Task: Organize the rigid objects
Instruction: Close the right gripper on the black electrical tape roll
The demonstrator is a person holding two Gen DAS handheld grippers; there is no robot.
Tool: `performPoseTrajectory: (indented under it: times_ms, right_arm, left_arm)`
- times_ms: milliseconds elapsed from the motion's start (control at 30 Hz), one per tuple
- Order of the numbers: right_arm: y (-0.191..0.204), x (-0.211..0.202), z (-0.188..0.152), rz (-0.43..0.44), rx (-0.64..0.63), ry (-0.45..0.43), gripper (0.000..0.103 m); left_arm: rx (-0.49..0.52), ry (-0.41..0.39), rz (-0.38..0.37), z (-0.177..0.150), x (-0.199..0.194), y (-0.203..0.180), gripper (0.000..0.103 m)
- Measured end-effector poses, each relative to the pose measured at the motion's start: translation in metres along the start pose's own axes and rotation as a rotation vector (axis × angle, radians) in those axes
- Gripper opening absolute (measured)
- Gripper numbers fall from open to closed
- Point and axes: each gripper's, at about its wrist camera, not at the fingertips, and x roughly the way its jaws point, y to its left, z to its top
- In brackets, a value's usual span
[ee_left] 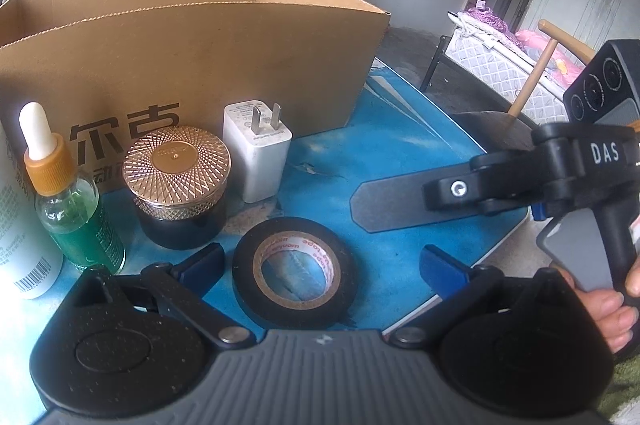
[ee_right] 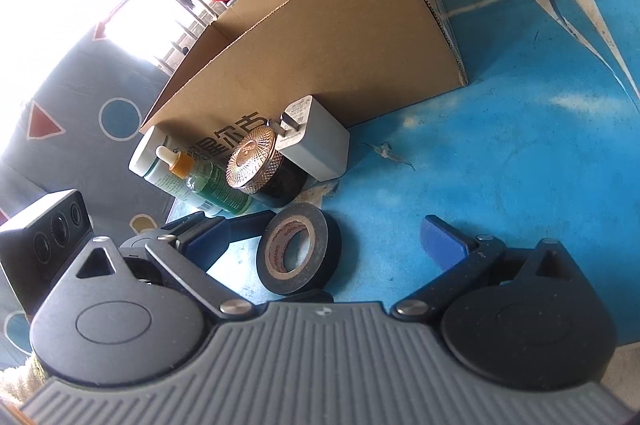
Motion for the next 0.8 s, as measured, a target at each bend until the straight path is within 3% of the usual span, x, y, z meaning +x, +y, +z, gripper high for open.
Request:
performPoseTrajectory:
  times_ms: [167, 367, 533, 800]
  right_arm:
    - [0.012, 0.001, -0.002, -0.074, -0.072, -0.004, 0.099]
    - [0.031, 0.003, -0.006, -0.163, -0.201, -0.008, 0.076]
    - [0.042, 0.012, -0.007, -0.167, -0.257, 0.025, 0.052]
    - [0.049, 0.029, -0.007, -0.194, -0.301, 0.068, 0.034]
  left_arm:
    - [0.042, 0.018, 0.062, 0.000, 0.000, -0.007, 0.095]
    - [0.096, 0.030, 0.115, -0.004, -0.001, -0.016, 0.085]
    - [0.111, 0.036, 0.146, -0.005, -0.002, -0.020, 0.073]
    - [0.126, 0.026, 0.153, -0.008, -0.002, -0.020, 0.069]
